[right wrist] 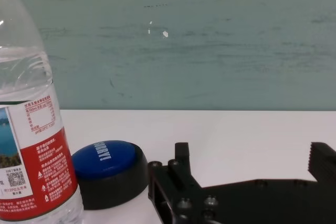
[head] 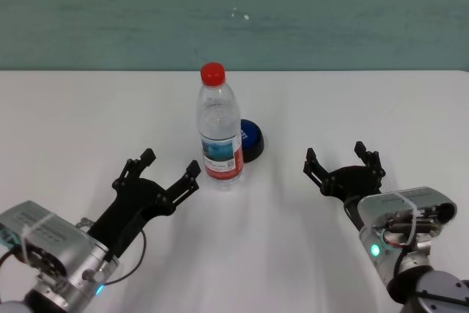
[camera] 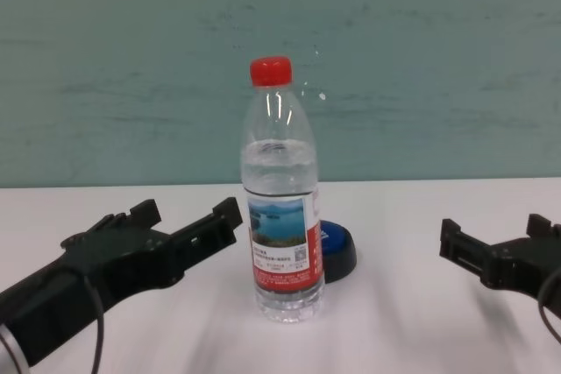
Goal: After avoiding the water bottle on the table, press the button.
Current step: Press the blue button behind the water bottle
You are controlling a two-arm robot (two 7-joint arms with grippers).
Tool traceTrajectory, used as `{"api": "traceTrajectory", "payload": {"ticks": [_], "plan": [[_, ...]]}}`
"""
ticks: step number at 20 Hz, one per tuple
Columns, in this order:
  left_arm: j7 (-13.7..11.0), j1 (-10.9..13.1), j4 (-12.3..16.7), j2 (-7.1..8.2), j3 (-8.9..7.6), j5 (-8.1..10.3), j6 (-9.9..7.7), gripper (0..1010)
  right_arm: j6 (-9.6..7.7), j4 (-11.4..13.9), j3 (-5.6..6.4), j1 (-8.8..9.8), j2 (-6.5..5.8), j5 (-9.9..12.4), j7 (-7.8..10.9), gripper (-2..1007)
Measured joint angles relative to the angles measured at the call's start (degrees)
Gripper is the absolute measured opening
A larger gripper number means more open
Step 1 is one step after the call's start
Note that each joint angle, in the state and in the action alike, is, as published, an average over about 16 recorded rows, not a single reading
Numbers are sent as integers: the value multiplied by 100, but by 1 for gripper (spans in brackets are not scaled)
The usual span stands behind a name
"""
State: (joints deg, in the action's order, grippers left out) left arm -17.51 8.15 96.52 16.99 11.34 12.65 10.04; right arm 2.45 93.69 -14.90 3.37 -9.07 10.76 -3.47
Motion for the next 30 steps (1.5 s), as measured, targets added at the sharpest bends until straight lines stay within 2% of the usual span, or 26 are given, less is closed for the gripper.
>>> {"api": "traceTrajectory", "payload": {"ticks": [16,30], "plan": [[-7,-58,-43,3,63,-21,-16,1010,0,0,0,0,0,0,0,1004],[-2,-59,-67,7,54,-13,-22,1010,0,0,0,0,0,0,0,1004]]}}
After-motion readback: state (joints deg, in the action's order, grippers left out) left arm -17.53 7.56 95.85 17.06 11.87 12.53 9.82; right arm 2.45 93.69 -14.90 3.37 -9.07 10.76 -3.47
